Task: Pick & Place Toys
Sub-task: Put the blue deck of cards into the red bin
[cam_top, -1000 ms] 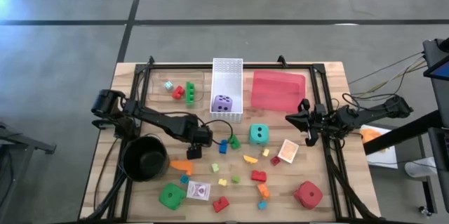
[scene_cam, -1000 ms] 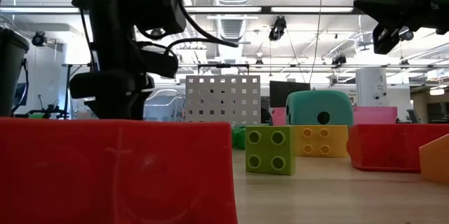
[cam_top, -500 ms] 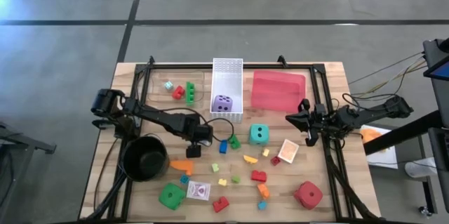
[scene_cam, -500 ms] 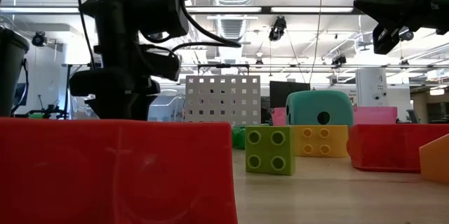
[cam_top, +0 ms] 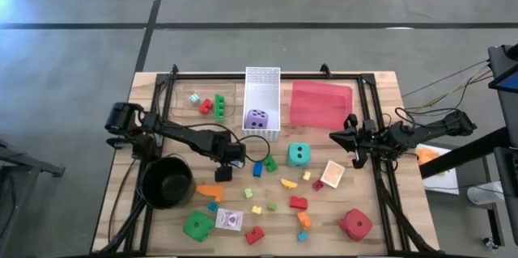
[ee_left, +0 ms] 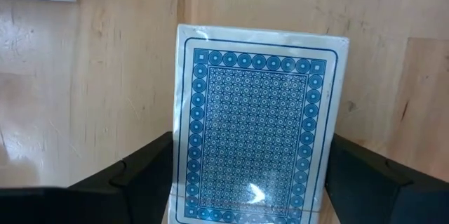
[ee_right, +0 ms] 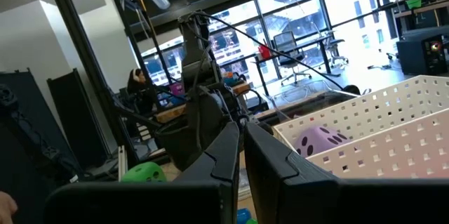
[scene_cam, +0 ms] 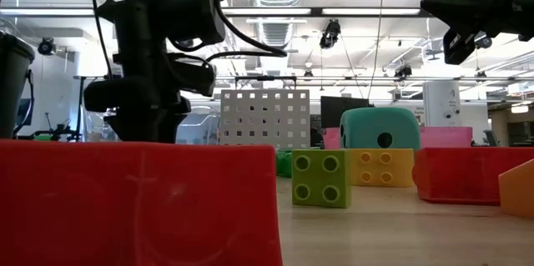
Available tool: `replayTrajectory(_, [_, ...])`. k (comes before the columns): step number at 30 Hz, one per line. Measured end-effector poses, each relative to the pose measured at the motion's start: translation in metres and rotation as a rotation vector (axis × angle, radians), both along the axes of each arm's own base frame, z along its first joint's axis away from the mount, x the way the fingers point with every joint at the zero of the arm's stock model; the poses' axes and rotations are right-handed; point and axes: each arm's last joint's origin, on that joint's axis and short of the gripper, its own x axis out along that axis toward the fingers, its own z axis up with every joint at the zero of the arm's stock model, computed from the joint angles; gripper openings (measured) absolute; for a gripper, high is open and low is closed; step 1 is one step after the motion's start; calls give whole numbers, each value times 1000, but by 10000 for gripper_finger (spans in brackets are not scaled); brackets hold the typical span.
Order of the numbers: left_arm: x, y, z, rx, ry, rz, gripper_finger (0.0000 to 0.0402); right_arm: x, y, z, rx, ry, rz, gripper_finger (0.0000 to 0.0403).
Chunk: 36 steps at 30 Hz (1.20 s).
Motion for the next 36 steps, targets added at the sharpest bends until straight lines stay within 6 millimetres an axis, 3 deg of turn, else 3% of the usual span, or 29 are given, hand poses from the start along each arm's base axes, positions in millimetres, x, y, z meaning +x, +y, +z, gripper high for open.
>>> replayTrajectory(8, [6, -3, 6, -45, -25, 2, 302, 0, 0, 0, 0, 0, 0, 21])
replayTrajectory(17, [7, -3, 34, -71, -128, 25, 302, 0, 0, 0, 0, -1, 0, 21])
replayTrajectory(31, [5, -4, 46, -132, -166, 81, 302, -2, -1, 7, 51, -76, 7, 21])
replayTrajectory(36, [14, -6, 55, -176, -235, 77, 302, -2, 0, 7, 32, -67, 3, 21])
